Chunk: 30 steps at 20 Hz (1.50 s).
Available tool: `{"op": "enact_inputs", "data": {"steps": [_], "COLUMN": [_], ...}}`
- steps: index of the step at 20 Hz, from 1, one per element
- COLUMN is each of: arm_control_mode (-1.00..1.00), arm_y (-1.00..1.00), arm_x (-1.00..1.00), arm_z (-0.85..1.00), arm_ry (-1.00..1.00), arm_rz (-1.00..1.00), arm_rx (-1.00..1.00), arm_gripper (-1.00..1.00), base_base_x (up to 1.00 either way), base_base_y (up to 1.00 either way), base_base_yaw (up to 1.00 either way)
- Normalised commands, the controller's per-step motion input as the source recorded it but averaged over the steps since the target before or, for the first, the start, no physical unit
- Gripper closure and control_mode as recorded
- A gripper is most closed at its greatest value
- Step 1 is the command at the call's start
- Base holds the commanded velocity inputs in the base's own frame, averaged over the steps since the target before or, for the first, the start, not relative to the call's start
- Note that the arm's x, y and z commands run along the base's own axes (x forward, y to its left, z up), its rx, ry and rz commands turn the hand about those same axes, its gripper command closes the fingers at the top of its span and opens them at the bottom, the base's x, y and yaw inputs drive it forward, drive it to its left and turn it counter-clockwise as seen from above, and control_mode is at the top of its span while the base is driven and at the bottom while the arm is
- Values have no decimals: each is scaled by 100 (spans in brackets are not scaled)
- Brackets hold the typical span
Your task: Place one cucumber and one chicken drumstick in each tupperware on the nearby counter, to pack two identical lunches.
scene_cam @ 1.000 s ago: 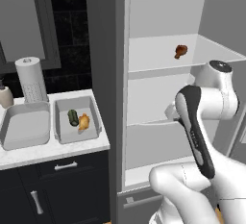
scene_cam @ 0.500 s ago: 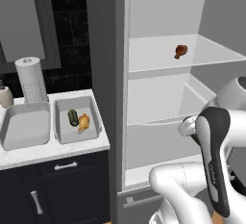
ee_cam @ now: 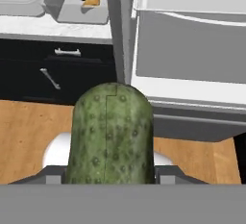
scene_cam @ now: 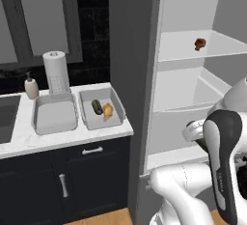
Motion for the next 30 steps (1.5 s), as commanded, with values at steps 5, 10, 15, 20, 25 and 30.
{"op": "enact_inputs", "data": {"steps": [5,10,15,20,25,30], "arm_control_mode": [100,100,100,100,-100,-100], "arm_y": [0,0,0,0,-13,-34], "arm_x": [0,0,0,0,0,42], "arm_z": [0,0,0,0,0,-12], "arm_ry": [0,0,0,0,2,11], "arm_rz": [0,0,0,0,0,-3], "arm_rx": [0,0,0,0,0,0], "arm_gripper": [100,100,100,100,100,100], "base_base_x": [-27,-15,45,91,46,0], "base_base_y": [100,100,100,21,-24,0], "base_base_yaw": [1,0,-2,0,0,0]}}
